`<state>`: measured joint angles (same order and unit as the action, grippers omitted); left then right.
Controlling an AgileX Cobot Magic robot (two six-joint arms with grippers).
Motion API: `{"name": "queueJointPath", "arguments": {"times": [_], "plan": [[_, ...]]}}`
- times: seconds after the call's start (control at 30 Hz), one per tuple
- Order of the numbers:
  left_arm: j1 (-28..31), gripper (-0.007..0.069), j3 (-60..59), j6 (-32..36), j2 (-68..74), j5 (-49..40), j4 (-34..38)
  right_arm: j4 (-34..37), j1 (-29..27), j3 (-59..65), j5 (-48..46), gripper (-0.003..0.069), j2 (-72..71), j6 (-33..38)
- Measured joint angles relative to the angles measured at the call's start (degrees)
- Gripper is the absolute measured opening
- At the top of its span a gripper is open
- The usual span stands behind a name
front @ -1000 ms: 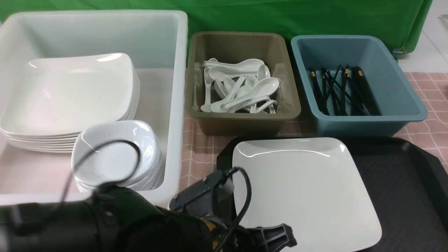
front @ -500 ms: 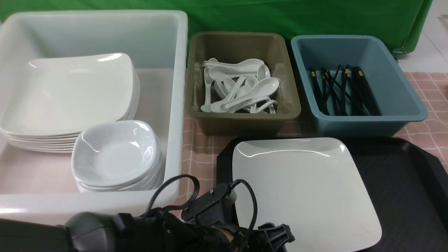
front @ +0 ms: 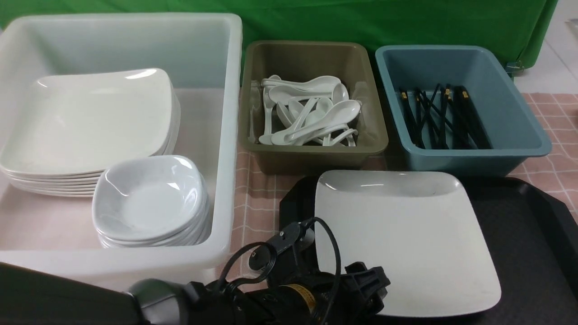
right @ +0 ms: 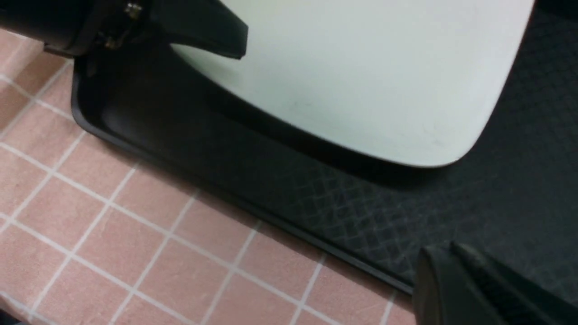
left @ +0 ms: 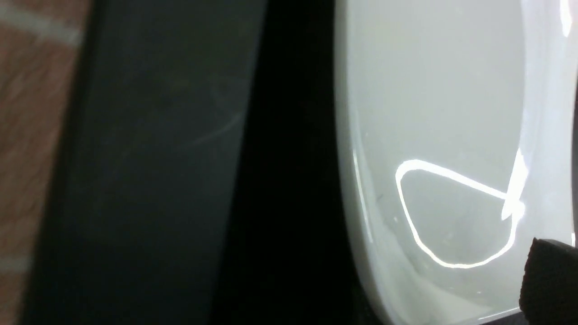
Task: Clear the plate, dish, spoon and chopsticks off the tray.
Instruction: Use the left arm to grab a plate from the dinner plate
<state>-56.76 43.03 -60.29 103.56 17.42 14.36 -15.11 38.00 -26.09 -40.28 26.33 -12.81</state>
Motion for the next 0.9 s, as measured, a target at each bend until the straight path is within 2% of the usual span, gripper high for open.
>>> {"name": "queueJointPath", "arguments": {"times": [0.07, 0.1, 0.17, 0.2, 0.3, 0.53, 0.83, 0.9], "plan": [[0.00, 0.0480, 0.00, -3.39, 0.00, 0.58, -4.00, 0.00, 0.00, 0.00, 0.00, 0.0076, 0.00, 0.00], [0.00, 0.0480, 0.00, -8.80, 0.00, 1.00, -10.00, 0.06, 0.00, 0.00, 0.00, 0.0078, 0.00, 0.00], [0.00, 0.0480, 0.00, -11.69, 0.00, 0.80, -14.00, 0.06, 0.00, 0.00, 0.00, 0.0079, 0.00, 0.00], [0.06, 0.0480, 0.00, -15.98, 0.00, 0.14, -18.62, 0.06, 0.00, 0.00, 0.00, 0.0080, 0.00, 0.00], [0.74, 0.0480, 0.00, -18.87, 0.00, -1.94, -23.70, 0.06, 0.00, 0.00, 0.00, 0.0083, 0.00, -0.06], [4.06, 0.0480, 0.00, -19.82, -0.12, -2.38, -26.20, 0.06, 0.00, 0.00, 0.00, 0.0088, 0.00, -0.26], [4.65, 0.0480, 0.16, -20.21, 1.97, 1.49, -25.94, 0.06, 0.00, 0.00, 0.13, 0.0097, 0.00, -0.26], [4.65, 0.0474, 0.18, -20.49, 3.17, 4.86, -25.65, 0.06, 0.00, 0.00, 0.19, 0.0099, 0.00, -0.26]]}}
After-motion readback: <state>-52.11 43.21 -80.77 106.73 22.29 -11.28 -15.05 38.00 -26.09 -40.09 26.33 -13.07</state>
